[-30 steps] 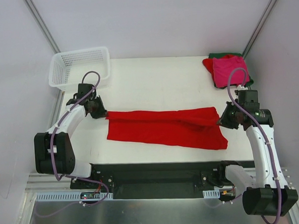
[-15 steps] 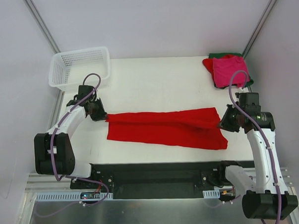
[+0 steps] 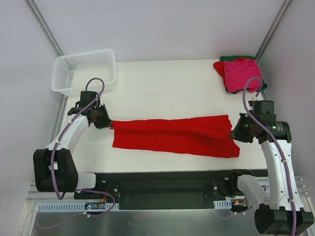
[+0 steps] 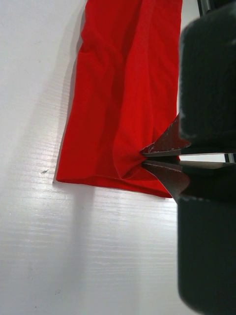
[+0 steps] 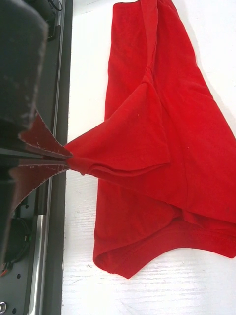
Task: Fold and stack the t-shirts
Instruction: Fold the other side of the tshirt into a rectangle
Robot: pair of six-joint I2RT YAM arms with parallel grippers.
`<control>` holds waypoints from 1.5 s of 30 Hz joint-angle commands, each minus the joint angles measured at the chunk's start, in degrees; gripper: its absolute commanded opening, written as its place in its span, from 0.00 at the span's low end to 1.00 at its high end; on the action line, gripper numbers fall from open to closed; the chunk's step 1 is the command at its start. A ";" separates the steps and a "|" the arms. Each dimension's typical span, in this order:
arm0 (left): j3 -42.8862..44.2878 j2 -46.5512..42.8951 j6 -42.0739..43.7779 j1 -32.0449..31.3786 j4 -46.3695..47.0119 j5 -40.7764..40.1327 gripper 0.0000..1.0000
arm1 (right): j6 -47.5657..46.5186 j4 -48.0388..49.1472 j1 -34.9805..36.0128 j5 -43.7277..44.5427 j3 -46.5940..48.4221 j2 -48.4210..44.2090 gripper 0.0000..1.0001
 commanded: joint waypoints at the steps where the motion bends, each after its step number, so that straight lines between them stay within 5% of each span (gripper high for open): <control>1: -1.62 -1.87 1.87 0.70 -2.08 0.19 0.00 | -0.55 -2.65 -0.36 -0.24 2.05 -1.20 0.01; 10: -1.54 1.55 2.76 0.70 -4.11 1.42 0.05 | -1.17 -3.44 -0.36 -0.23 1.88 -0.85 0.01; 12: -1.28 2.17 2.58 0.70 -4.54 1.24 0.18 | -1.26 -3.44 -0.36 -0.41 1.88 -0.68 0.01; 13: -1.28 2.44 2.49 0.70 -4.55 0.81 0.38 | -1.34 -3.44 -0.36 -0.41 1.88 -0.59 0.01; 15: -1.36 2.52 2.32 0.70 -4.72 0.19 0.46 | -1.43 -3.44 -0.36 -0.24 1.88 -0.59 0.01; 16: -1.28 2.26 2.32 0.70 -4.72 -0.16 0.62 | -1.43 -3.44 -0.36 -0.24 1.79 -0.59 0.01; 20: -1.01 1.82 2.49 0.70 -5.16 -1.48 0.84 | -1.52 -3.53 -0.36 -0.41 1.44 -0.67 0.01; 33: 4.43 -5.55 1.09 0.70 -2.27 1.86 0.84 | -1.87 -2.03 -0.36 -2.43 -1.54 -0.23 0.01; 42: 5.14 -2.49 -1.37 0.62 1.25 6.34 0.83 | -2.84 -3.61 -0.36 -2.70 -4.36 -1.64 0.01; 45: 5.49 -1.08 -2.52 0.35 3.00 8.10 0.82 | -2.49 -4.66 -0.36 -3.05 -4.28 -2.61 0.14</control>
